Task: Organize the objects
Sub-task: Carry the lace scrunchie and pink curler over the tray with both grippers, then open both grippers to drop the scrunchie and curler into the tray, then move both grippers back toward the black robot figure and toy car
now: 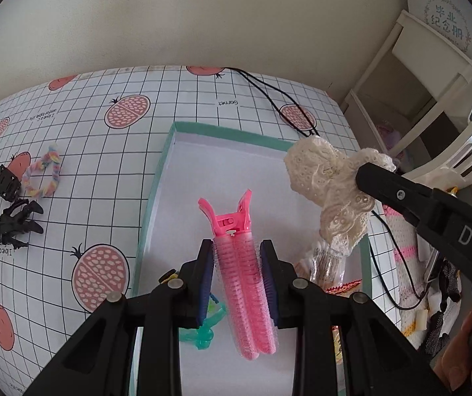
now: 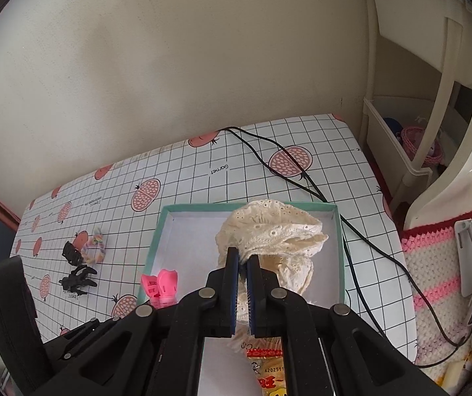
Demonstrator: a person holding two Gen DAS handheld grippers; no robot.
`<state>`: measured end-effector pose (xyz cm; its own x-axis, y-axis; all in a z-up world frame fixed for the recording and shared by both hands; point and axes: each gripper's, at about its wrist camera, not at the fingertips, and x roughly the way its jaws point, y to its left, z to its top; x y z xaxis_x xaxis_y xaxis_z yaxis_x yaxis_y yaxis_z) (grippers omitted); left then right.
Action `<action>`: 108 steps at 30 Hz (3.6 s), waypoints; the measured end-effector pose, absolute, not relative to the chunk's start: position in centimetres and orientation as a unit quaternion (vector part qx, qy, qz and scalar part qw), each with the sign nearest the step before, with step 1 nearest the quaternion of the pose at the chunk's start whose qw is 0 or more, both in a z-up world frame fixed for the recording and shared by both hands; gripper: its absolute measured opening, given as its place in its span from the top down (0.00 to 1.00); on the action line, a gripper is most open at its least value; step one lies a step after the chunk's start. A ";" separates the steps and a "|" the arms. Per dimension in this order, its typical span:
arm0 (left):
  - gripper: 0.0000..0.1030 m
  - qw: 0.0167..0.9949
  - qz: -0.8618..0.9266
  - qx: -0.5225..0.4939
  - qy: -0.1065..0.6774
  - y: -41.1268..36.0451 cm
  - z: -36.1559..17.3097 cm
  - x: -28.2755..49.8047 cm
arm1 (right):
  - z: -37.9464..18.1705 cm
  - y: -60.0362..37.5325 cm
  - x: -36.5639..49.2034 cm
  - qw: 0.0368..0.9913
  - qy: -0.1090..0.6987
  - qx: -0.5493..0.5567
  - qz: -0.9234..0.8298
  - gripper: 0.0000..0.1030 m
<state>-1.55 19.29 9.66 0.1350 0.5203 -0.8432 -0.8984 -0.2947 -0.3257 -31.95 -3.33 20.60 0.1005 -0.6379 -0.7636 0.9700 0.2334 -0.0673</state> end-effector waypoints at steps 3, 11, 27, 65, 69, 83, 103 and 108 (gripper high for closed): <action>0.71 0.565 0.624 -0.505 0.193 19.3 8.9 -1.7 | 19.9 -3.5 -31.9 0.698 0.362 0.238 -0.570 0.95; 0.70 0.569 0.608 -0.512 0.208 19.5 7.7 -1.5 | 18.2 -4.1 -32.3 0.678 0.382 0.255 -0.574 0.92; 0.55 0.596 0.597 -0.486 0.232 19.0 10.5 -1.9 | 20.3 -3.2 -31.7 0.674 0.382 0.242 -0.583 0.82; 0.12 0.524 0.683 -0.441 0.252 16.7 10.5 -11.6 | 18.8 -2.5 -29.0 0.667 0.415 0.200 -0.585 0.00; 0.12 0.521 0.687 -0.443 0.247 16.8 10.5 -12.3 | 18.6 -2.5 -28.9 0.666 0.417 0.200 -0.585 0.00; 0.12 0.489 0.708 -0.454 0.231 15.9 10.1 -18.4 | 18.6 -2.3 -26.3 0.678 0.391 0.201 -0.589 0.00; 0.12 0.409 0.740 -0.500 0.186 11.9 8.2 -29.4 | 13.4 -0.5 -14.5 0.706 0.438 0.167 -0.531 0.00; 0.12 0.393 0.746 -0.503 0.190 11.5 7.7 -30.3 | 12.0 -0.5 -12.6 0.710 0.443 0.171 -0.521 0.00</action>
